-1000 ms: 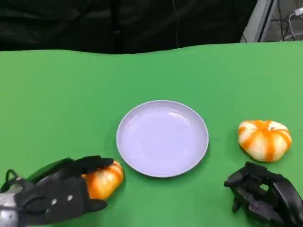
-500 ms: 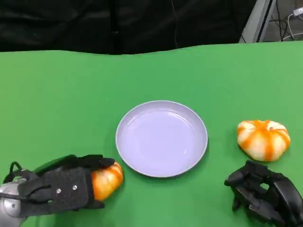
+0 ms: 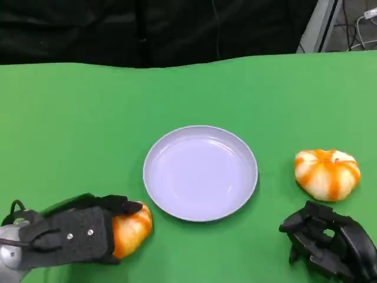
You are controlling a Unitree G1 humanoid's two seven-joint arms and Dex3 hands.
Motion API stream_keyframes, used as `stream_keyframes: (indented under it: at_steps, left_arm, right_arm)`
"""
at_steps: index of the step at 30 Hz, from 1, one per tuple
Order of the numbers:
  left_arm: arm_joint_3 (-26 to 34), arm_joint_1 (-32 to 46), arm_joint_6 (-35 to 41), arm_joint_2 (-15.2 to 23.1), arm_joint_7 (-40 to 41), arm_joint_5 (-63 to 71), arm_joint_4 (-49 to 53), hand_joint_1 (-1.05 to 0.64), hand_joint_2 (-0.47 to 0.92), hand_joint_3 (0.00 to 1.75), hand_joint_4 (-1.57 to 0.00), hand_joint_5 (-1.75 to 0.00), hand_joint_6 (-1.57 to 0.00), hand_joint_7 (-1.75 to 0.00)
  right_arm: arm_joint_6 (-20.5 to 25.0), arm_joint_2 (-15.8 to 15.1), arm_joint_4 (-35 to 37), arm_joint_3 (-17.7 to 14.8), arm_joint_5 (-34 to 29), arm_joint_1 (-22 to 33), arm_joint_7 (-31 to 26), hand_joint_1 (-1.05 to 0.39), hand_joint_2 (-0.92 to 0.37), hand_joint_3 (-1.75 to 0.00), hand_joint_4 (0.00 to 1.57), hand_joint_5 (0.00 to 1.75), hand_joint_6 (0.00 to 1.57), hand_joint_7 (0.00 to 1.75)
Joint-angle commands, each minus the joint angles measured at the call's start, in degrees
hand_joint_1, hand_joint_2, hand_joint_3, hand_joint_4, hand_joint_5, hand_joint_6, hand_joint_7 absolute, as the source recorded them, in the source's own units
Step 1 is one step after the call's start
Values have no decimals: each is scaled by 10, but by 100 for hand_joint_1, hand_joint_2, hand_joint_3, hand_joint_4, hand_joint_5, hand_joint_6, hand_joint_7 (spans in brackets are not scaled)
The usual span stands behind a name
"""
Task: Grasp the bread from the table and place it into the plate.
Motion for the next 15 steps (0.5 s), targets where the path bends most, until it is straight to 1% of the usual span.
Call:
stream_keyframes:
  at_steps: [1, 2, 3, 5, 6, 8, 13, 15]
  left_arm:
    - [4, 30, 20, -13, 59, 25, 7, -15, 89, 0, -36, -137, -66, -54]
    - [9, 33, 19, -22, 77, 22, 10, -11, 89, 0, -39, -159, -53, -101]
    - [13, 35, 18, -27, 90, 20, 12, -9, 89, 0, -44, -166, -45, -133]
    - [18, 39, 12, -38, 117, 20, 15, -7, 88, 0, -51, -173, -39, -164]
    - [23, 42, 5, -44, 133, 18, 18, -7, 88, 0, -52, -174, -38, -169]
    - [27, 44, -3, -51, 152, 15, 22, -6, 86, 0, -56, -174, -40, -174]
    - [26, 44, -10, -53, 165, 15, 28, -6, 86, 0, -56, -175, -40, -175]
    - [34, 49, 2, -62, 183, 17, 21, -8, 86, 0, -57, -175, -40, -175]
  right_arm:
    - [-1, -7, -6, -3, 3, 6, 0, -25, -92, -46, 61, 175, 75, 110]
    - [0, -7, -6, -3, 4, 6, 0, -25, -92, -46, 61, 175, 75, 110]
    - [0, -6, -6, -3, 4, 6, 0, -25, -92, -46, 62, 175, 75, 110]
    - [-2, -7, -5, -3, 4, 5, 2, -25, -92, -46, 62, 175, 75, 110]
    - [-2, -7, -5, -3, 3, 5, 1, -25, -92, -46, 62, 175, 75, 110]
    - [-1, -8, -5, -3, 2, 5, 0, -25, -92, -46, 62, 175, 75, 110]
    - [-1, -7, -4, -3, 4, 5, 2, -25, -92, -46, 62, 175, 74, 110]
    - [-1, -7, -2, -3, 4, 4, 3, -25, -92, -46, 62, 175, 74, 110]
